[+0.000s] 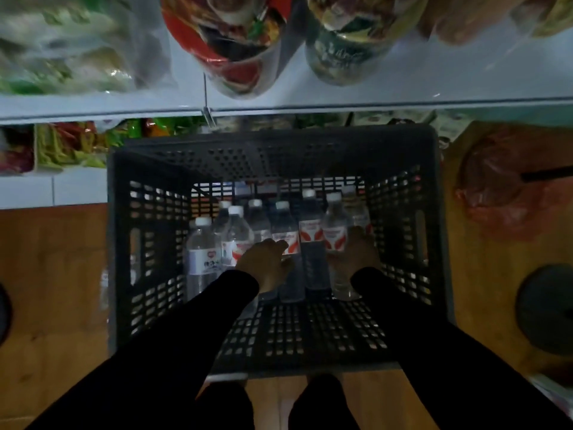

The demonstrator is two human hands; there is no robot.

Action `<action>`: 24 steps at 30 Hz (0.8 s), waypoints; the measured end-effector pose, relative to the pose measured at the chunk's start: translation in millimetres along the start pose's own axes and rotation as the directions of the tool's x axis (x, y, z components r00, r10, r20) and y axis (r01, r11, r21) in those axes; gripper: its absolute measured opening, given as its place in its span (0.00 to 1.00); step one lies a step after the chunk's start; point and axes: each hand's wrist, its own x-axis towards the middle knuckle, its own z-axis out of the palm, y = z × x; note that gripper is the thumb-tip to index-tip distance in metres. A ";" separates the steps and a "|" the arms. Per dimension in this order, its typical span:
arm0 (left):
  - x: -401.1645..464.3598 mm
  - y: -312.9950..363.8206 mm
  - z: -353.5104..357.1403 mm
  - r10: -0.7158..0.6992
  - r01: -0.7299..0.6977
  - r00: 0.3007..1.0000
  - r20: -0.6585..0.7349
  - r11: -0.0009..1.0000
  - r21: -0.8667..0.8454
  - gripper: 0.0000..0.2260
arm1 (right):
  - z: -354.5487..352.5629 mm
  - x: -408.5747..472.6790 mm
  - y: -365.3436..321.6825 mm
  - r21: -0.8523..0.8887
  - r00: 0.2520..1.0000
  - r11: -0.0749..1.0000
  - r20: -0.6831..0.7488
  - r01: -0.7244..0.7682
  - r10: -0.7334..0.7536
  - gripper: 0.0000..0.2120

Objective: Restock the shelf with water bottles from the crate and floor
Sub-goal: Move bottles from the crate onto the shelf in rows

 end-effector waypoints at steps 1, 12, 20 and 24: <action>-2.1 -0.5 -0.3 -0.009 0.009 1.000 0.004 1.000 -0.022 0.23 | -4.9 -2.6 0.6 0.089 1.000 0.996 0.018 0.019 -0.021 0.33; -67.7 18.0 -52.2 -0.029 -0.025 0.973 -0.228 0.973 -0.230 0.21 | -16.6 -48.0 -14.4 -0.014 0.954 0.965 0.151 0.263 -0.258 0.18; -53.2 -12.7 -24.7 -0.094 0.064 0.982 -0.163 0.982 -0.178 0.16 | 15.0 -49.9 -20.1 0.123 0.937 0.944 0.136 0.307 -0.322 0.31; -68.6 -4.1 -33.5 -0.125 0.032 0.977 -0.175 0.888 -0.458 0.23 | -23.4 -84.9 -31.9 0.240 0.879 0.882 0.164 0.405 -0.448 0.23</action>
